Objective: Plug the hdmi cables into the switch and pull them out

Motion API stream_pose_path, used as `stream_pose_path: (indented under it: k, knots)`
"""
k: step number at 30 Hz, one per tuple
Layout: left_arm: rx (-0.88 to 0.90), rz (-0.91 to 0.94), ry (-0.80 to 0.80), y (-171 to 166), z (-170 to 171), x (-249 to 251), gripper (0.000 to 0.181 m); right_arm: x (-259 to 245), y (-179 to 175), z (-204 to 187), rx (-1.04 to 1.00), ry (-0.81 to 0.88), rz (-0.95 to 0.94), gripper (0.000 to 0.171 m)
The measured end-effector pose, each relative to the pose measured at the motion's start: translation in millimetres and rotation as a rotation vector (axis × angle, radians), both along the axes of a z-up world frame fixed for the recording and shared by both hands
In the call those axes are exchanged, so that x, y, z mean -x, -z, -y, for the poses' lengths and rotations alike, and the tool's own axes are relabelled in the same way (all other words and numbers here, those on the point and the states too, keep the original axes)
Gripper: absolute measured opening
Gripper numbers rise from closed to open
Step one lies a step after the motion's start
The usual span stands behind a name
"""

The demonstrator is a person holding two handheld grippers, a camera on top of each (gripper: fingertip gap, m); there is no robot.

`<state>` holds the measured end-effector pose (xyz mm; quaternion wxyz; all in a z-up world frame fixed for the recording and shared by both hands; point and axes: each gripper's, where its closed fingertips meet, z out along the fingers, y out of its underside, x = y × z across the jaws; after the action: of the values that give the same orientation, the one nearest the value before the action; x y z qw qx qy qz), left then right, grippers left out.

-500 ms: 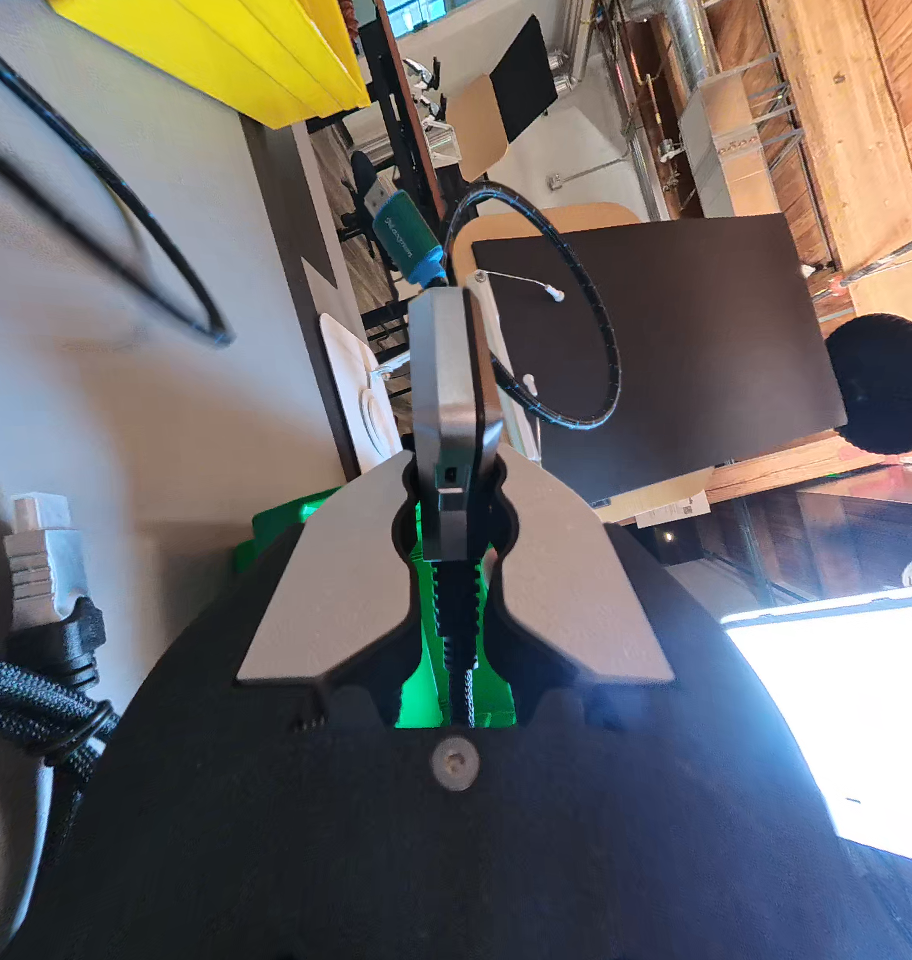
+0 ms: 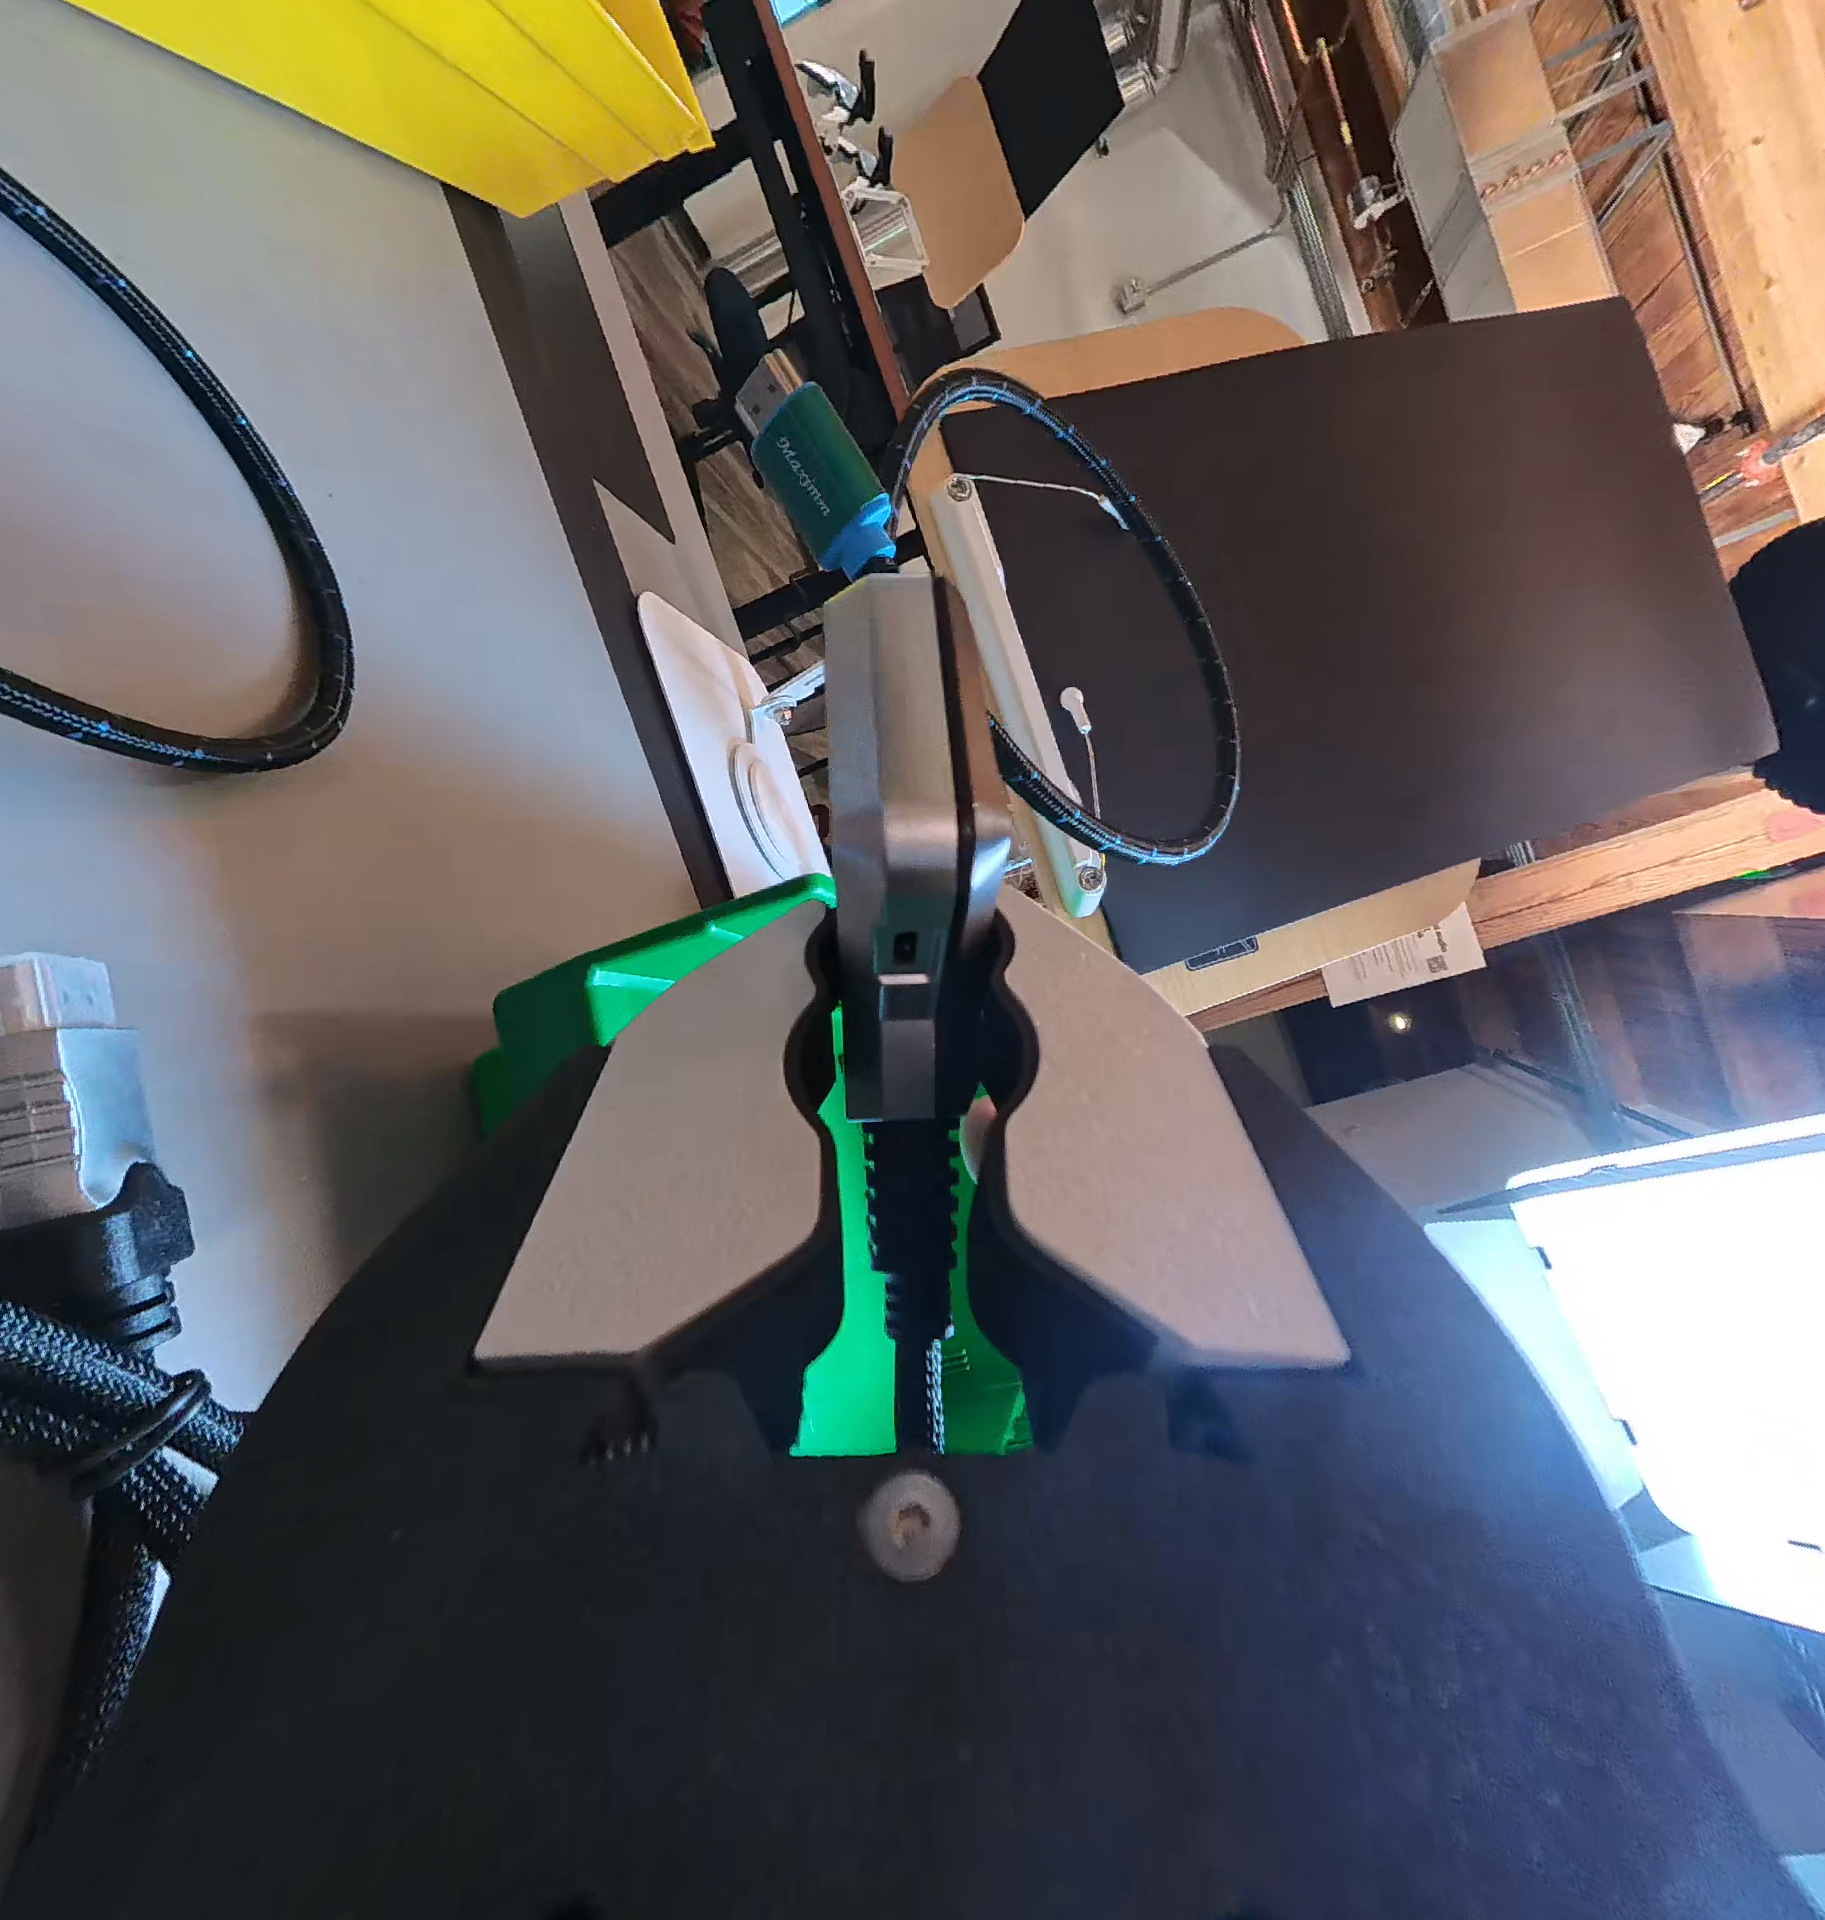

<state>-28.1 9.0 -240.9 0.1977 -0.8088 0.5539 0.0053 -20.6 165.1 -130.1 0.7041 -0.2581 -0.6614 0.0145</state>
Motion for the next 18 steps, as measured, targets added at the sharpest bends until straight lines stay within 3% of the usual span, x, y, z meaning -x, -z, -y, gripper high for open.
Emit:
stream_pose_path:
  k: [3,13,18]
  knots:
    - [0.005,-0.036,-0.008,12,-4,5,0.034,1,2,1,0.003,-0.002,0.014,0.023]
    - [-0.013,0.135,-0.095,15,-16,11,0.027,2,8,1,0.042,-0.009,0.042,0.023]
    - [-0.031,0.081,-0.091,15,-21,13,0.022,3,7,5,0.032,-0.019,0.040,0.023]
